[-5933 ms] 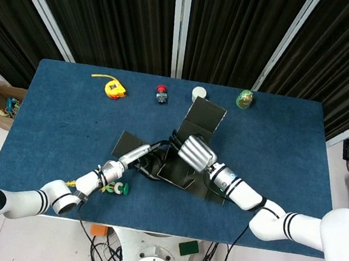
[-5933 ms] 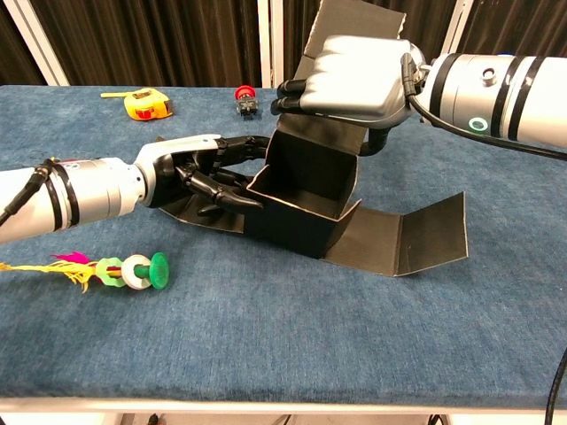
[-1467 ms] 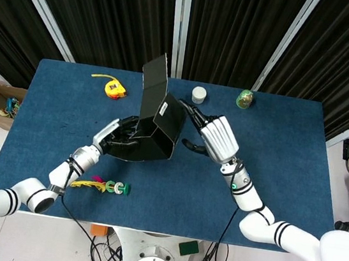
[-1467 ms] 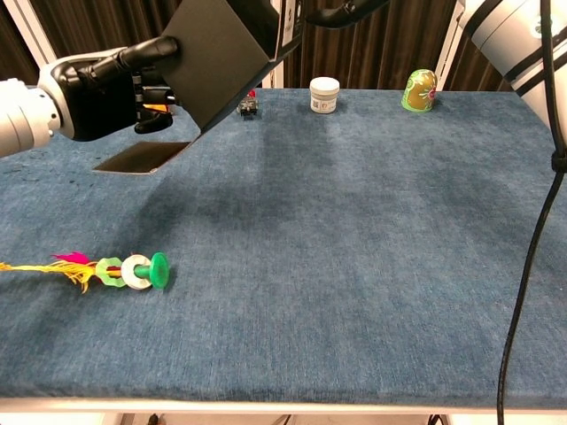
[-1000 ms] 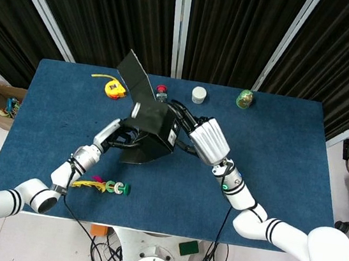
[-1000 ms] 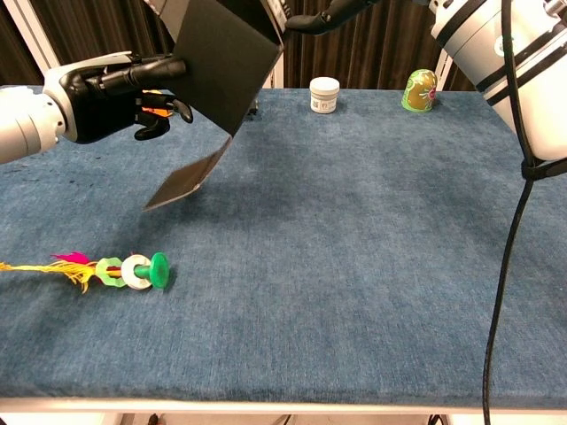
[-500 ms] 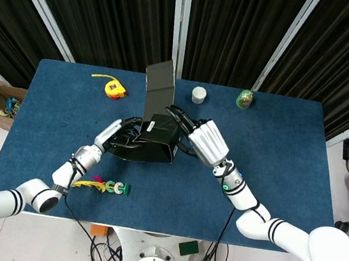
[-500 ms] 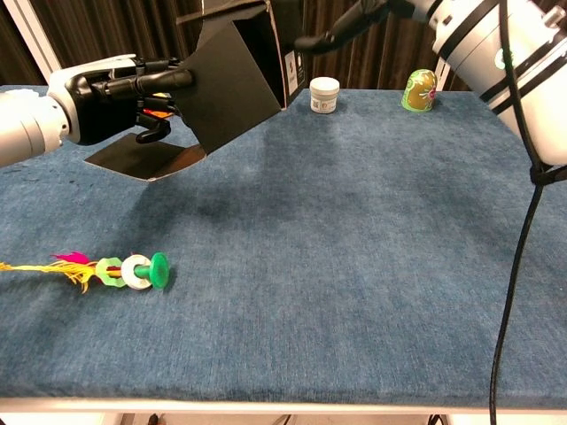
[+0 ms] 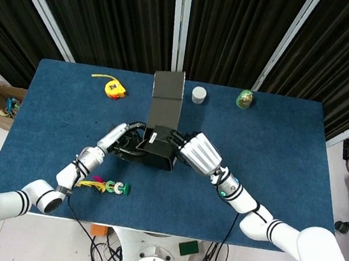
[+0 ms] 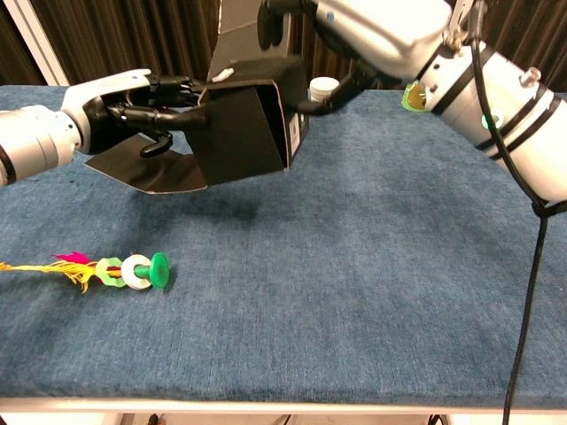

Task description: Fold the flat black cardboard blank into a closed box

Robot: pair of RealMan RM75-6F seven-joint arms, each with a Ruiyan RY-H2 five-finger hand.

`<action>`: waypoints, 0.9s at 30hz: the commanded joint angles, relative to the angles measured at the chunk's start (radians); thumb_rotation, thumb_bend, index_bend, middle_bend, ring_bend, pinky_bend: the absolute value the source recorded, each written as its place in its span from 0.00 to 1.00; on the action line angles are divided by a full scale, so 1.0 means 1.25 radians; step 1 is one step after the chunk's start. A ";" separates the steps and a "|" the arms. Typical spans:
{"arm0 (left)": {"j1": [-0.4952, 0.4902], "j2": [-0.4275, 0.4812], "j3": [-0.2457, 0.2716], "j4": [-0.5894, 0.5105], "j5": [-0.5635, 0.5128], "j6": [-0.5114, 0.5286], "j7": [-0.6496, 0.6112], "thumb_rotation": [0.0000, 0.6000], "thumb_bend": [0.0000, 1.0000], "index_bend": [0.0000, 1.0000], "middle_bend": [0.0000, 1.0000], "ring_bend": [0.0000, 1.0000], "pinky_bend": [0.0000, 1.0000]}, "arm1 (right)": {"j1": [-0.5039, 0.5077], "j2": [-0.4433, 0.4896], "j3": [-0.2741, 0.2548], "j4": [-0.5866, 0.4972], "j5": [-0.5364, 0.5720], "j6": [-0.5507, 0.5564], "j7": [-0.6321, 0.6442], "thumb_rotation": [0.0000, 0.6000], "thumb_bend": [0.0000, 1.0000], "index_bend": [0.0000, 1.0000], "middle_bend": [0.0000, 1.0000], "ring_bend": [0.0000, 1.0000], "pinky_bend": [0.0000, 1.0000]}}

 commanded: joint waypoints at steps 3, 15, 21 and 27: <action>-0.008 -0.070 0.013 0.081 0.014 0.021 0.100 0.77 0.06 0.31 0.30 0.51 0.85 | -0.018 -0.041 -0.044 0.082 -0.021 0.004 0.012 1.00 0.08 0.47 0.43 0.79 1.00; -0.014 -0.139 0.023 0.167 0.012 0.015 0.195 0.78 0.06 0.30 0.29 0.51 0.85 | -0.028 -0.132 -0.104 0.271 -0.050 0.006 0.042 1.00 0.11 0.48 0.42 0.79 1.00; -0.013 -0.130 0.023 0.153 0.014 0.020 0.215 0.78 0.06 0.27 0.28 0.51 0.85 | -0.028 -0.145 -0.113 0.300 -0.047 0.006 0.054 1.00 0.13 0.48 0.42 0.79 1.00; -0.018 -0.121 0.022 0.134 0.010 0.005 0.226 0.77 0.06 0.24 0.27 0.51 0.85 | -0.017 -0.145 -0.120 0.303 -0.047 -0.006 0.050 1.00 0.15 0.48 0.42 0.79 1.00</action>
